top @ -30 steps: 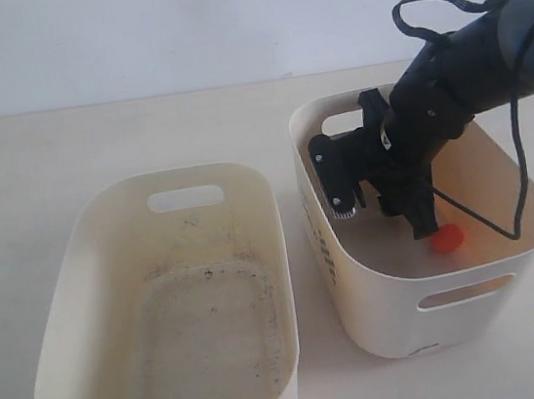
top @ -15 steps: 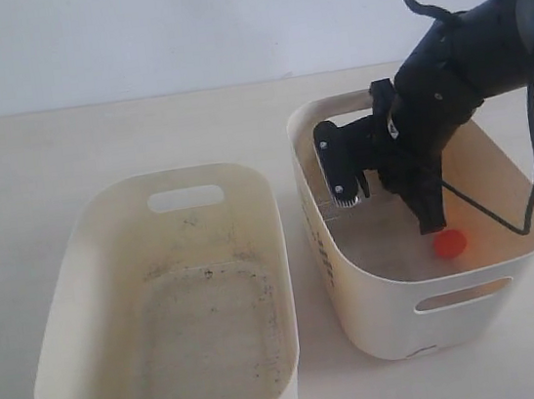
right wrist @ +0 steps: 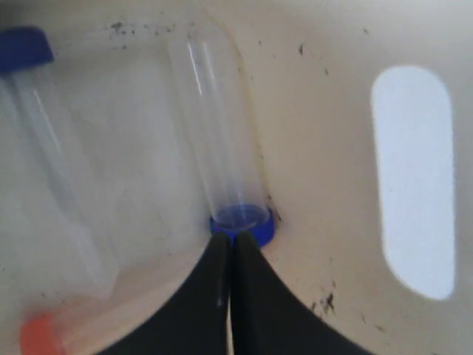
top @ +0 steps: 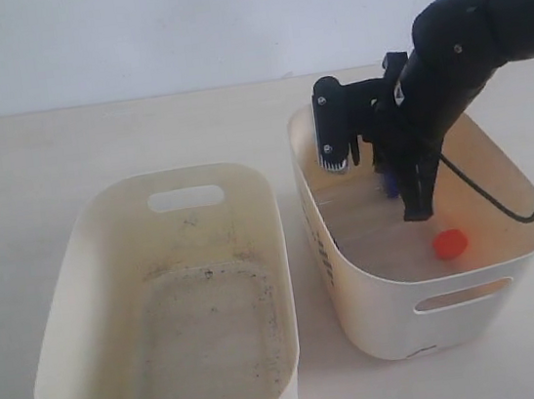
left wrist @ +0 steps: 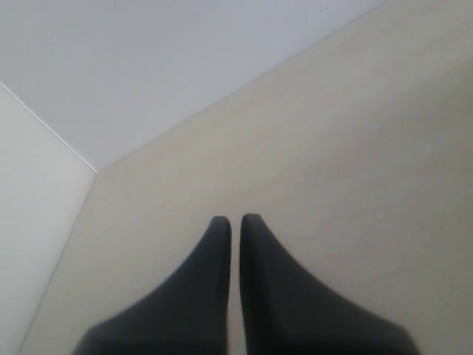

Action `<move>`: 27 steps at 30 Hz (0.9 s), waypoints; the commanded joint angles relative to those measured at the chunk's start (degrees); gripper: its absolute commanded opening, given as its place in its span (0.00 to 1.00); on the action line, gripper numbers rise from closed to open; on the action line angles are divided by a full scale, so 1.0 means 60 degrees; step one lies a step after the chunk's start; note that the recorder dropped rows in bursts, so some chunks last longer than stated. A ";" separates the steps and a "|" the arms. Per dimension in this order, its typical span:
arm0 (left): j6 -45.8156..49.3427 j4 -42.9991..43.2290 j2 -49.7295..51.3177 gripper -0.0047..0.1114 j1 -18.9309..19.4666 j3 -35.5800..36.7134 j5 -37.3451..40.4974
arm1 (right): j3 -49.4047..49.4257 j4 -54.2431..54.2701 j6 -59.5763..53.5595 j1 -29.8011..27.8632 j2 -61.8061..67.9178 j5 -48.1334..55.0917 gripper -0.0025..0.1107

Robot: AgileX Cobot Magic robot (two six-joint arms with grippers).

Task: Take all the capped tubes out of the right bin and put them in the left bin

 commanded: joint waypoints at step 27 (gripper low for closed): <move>-0.0012 -0.0027 0.0034 0.08 -0.0010 -0.0037 -0.0047 | 0.0039 0.0822 -0.2606 -0.0019 0.1689 -0.1871 0.53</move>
